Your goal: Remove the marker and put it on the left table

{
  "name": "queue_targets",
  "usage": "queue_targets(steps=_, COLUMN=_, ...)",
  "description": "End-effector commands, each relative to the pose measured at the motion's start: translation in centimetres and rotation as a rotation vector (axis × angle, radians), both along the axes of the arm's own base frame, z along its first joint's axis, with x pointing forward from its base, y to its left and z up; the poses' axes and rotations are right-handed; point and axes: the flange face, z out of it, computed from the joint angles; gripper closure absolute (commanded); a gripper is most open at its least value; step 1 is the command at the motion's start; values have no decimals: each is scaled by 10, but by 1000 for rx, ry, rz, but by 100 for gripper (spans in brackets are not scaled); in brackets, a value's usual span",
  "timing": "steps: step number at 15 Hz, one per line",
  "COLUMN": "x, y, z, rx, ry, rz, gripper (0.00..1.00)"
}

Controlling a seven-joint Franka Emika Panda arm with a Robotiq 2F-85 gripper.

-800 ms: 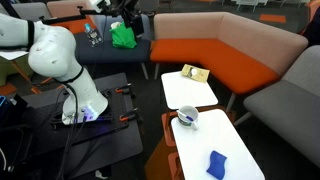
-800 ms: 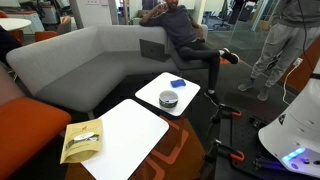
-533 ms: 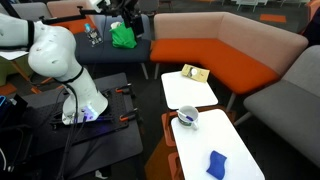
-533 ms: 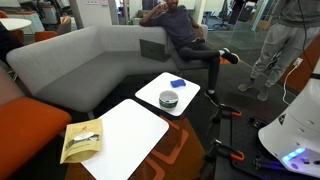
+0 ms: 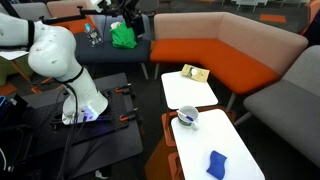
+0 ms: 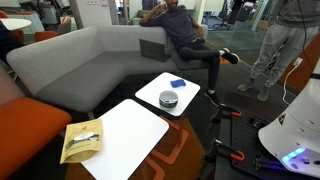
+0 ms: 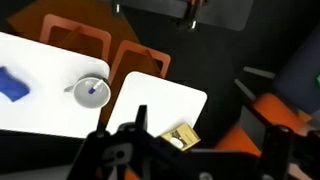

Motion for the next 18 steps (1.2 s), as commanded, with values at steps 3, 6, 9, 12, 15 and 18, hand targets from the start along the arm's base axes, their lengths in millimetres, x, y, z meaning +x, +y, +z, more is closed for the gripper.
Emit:
queue_targets(steps=3, x=81, y=5, z=-10, rx=-147, ry=3, rz=-167, gripper=0)
queue_targets(steps=6, x=143, y=8, z=-41, rx=-177, ry=20, rz=-314, gripper=0)
queue_targets(steps=9, x=199, y=-6, z=-88, rx=-192, ry=124, rz=-433, gripper=0)
queue_targets(steps=12, x=237, y=-25, z=-134, rx=-175, ry=263, rz=-522, gripper=0)
queue_targets(steps=15, x=262, y=-44, z=-182, rx=-99, ry=340, rz=-569, gripper=0)
queue_targets(steps=18, x=269, y=-64, z=-228, rx=-32, ry=410, rz=-643, gripper=0)
